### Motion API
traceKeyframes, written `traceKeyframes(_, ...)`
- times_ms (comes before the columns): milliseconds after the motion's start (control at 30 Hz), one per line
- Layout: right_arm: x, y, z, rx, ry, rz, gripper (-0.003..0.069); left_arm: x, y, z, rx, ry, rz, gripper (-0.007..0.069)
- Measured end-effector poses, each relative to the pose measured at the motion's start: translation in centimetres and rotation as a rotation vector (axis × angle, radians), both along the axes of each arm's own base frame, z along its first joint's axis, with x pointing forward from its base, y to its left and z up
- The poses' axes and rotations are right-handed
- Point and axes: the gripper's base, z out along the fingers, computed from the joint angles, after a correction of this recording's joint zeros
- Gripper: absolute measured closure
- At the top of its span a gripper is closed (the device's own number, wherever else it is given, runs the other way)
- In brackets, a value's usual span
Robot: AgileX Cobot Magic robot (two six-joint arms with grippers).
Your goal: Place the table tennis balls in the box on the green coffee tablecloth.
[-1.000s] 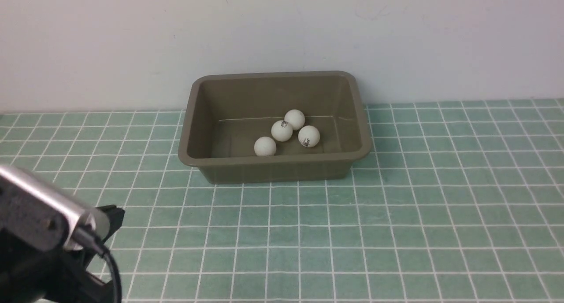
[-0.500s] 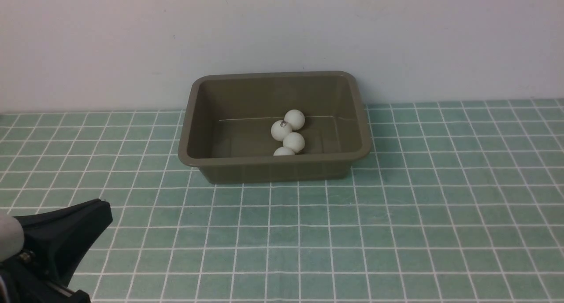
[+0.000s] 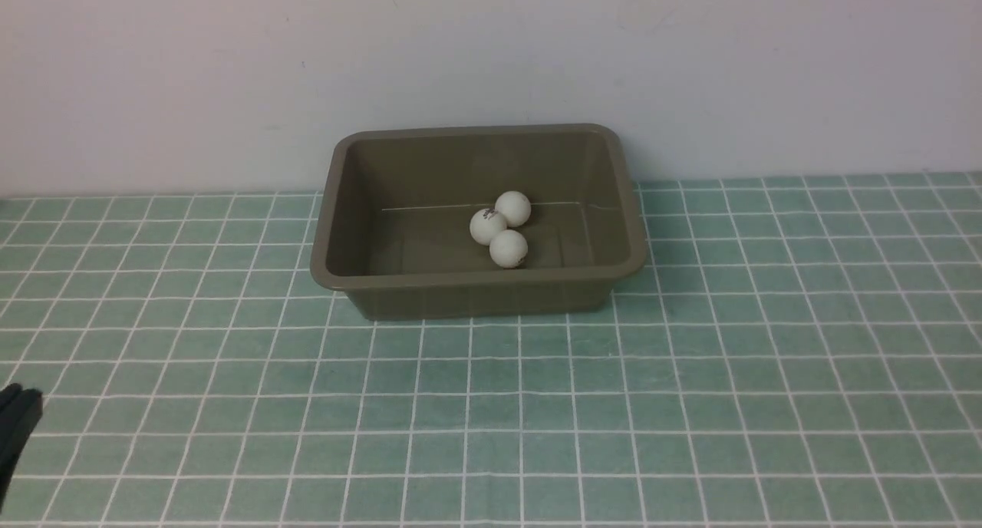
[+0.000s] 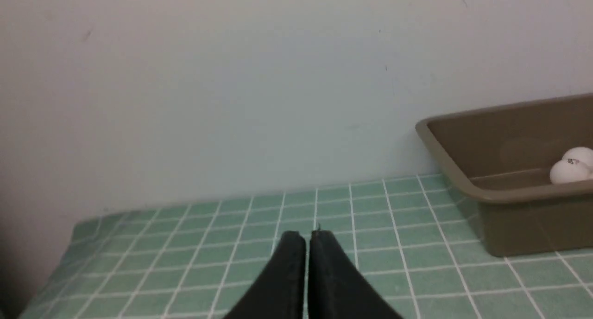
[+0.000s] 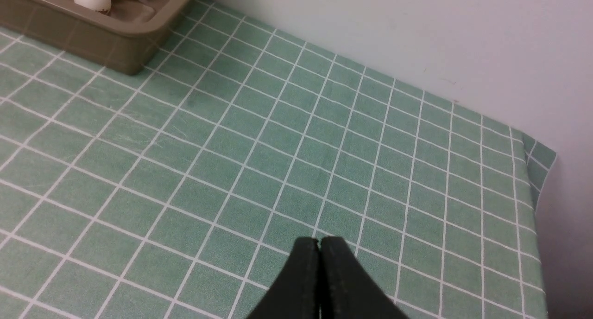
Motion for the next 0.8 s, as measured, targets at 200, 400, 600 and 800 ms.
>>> traceKeyframes(200, 0.0, 0.0, 0.0, 0.0, 0.0, 0.0, 0.0676, -0.2, 0.1, -1.9, -0.063, 0.198, 0.024, 0.0629)
traceKeyframes(400, 0.0, 0.0, 0.0, 0.0, 0.0, 0.0, 0.0676, -0.4, 0.1, -2.9, -0.098, 0.308, 0.035, 0.0629)
traceKeyframes(600, 0.0, 0.0, 0.0, 0.0, 0.001, 0.0, 0.0676, -0.4, 0.1, -2.9, -0.103, 0.31, 0.036, 0.0629)
traceKeyframes(800, 0.0, 0.0, 0.0, 0.0, 0.001, 0.0, 0.0676, -0.4, 0.1, -2.9, -0.104, 0.31, 0.036, 0.0629)
